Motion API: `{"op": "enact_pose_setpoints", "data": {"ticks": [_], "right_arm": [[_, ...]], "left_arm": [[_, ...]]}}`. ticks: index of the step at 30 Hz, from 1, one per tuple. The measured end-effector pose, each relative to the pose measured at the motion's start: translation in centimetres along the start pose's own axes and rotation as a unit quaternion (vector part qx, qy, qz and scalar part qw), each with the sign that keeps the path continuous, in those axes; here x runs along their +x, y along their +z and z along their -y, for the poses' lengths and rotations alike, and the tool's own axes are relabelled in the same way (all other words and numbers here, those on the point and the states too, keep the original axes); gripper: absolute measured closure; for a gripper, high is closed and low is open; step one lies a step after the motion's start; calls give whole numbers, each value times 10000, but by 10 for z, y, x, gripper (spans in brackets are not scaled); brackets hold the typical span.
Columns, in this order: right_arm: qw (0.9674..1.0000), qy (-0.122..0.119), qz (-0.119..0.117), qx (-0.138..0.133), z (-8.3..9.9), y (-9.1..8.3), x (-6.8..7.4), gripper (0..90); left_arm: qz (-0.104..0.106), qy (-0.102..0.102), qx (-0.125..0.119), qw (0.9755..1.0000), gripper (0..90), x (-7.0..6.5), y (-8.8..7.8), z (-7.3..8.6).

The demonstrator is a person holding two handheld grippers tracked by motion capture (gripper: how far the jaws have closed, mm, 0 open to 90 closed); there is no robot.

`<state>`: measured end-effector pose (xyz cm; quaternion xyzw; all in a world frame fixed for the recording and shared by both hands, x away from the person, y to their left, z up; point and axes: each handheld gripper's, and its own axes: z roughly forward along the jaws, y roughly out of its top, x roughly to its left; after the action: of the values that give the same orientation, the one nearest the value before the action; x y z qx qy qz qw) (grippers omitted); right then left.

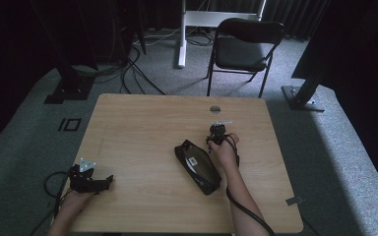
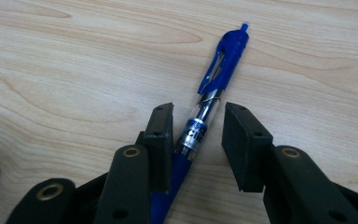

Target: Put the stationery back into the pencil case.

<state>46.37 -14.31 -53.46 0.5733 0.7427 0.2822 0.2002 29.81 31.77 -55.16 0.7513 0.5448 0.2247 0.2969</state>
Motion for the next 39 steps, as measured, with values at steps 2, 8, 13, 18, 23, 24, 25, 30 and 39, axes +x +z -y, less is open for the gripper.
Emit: {"op": "enact_pose_setpoints", "data": {"ticks": [2, 8, 13, 18, 23, 24, 25, 30, 39], "right_arm": [[10000, -5, 29, 18, 0, 0, 0, 655], [10000, -37, 85, 16, 0, 0, -1, 676], [9999, -66, 80, 6, 1, -1, -3, 712], [9999, -62, 106, -8, 1, -1, -5, 781], [9999, -83, 76, 10, 1, -1, -5, 791], [10000, -66, 65, 14, 1, -1, -6, 792], [10000, -20, 32, 14, 1, -2, -6, 792], [9999, 95, -49, 33, 2, -4, -9, 793], [9998, 166, -61, -9, 0, -19, -21, 793]], "left_arm": [[0, 0, -1, 10000, 3, 0, 0, 0], [-1, 1, -1, 10000, 3, 0, 0, 0], [-1, 0, -1, 10000, 3, 0, 0, 0], [-1, 0, -1, 10000, 3, 0, 0, 0], [-2, 0, -2, 10000, 3, 0, 0, 0], [0, 1, -1, 10000, 3, 0, 0, 0], [0, 0, -1, 10000, 3, 0, 0, 0], [0, 0, 0, 10000, 3, 0, 0, 0], [-1, -1, -1, 10000, 3, 0, 0, 0]]}}
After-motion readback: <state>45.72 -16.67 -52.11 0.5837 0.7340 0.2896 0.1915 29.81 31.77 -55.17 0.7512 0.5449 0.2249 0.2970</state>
